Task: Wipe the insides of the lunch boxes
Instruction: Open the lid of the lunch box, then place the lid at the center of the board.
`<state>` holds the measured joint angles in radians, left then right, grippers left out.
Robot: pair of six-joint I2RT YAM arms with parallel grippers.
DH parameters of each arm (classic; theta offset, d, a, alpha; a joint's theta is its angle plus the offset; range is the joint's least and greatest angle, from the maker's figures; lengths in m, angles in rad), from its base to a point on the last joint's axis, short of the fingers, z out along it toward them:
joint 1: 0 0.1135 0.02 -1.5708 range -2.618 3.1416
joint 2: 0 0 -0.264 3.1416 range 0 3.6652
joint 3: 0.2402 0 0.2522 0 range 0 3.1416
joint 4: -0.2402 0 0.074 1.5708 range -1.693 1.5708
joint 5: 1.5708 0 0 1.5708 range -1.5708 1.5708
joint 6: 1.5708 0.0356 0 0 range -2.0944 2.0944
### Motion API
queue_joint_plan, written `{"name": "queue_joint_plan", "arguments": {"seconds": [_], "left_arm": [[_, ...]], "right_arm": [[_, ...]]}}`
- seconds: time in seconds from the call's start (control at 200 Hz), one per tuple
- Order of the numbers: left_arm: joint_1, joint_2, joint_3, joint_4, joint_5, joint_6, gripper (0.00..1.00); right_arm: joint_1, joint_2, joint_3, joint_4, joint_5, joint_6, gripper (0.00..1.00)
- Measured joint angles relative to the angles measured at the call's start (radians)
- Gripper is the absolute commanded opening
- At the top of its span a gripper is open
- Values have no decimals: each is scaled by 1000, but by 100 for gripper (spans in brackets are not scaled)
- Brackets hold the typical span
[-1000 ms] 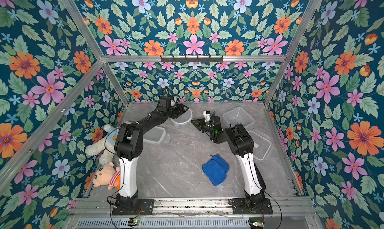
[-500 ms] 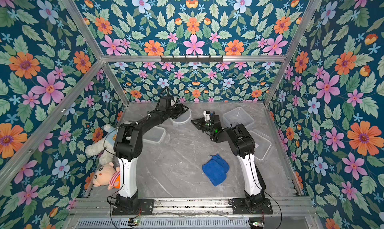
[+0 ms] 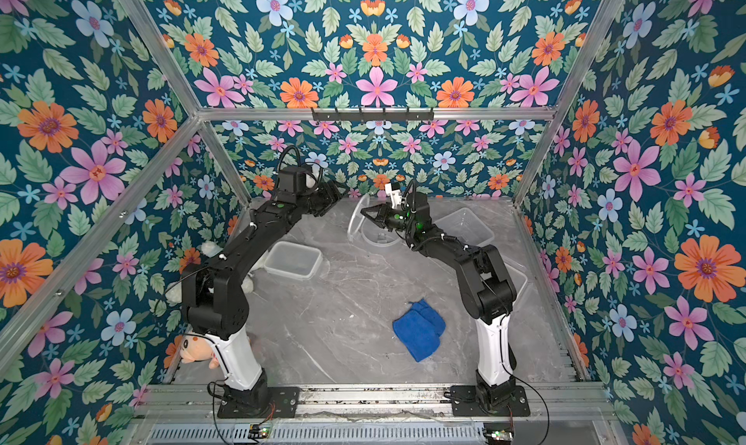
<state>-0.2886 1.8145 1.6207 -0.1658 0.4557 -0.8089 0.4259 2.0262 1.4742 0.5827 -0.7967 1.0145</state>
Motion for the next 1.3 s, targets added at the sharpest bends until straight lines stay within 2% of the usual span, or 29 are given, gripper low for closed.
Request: {"name": "queue_joint_plan", "arguments": {"seconds": [0.175, 0.38, 0.61, 0.775, 0.955, 0.99, 1.15, 1.3], "left_arm": [[29, -118, -93, -6, -23, -4, 78], [53, -234, -163, -18, -54, -4, 78], [65, -327, -237, -52, -85, -3, 78], [76, -384, -291, -79, -93, -2, 78], [86, -440, -333, -97, -106, -2, 78], [87, -449, -338, -99, -111, -1, 78], [96, -480, -351, -116, -119, 3, 79], [105, -484, -353, -140, -135, 6, 79]], "right_arm": [[45, -75, 53, -191, -26, -93, 0], [128, -206, 69, -513, -9, -257, 0], [265, -341, 69, -985, 123, -478, 0], [377, -374, 94, -1293, 224, -576, 0], [507, -220, 148, -1495, 283, -632, 0], [521, -187, 172, -1501, 262, -639, 0], [582, -8, 320, -1566, 302, -653, 0], [611, 121, 454, -1589, 266, -670, 0]]}}
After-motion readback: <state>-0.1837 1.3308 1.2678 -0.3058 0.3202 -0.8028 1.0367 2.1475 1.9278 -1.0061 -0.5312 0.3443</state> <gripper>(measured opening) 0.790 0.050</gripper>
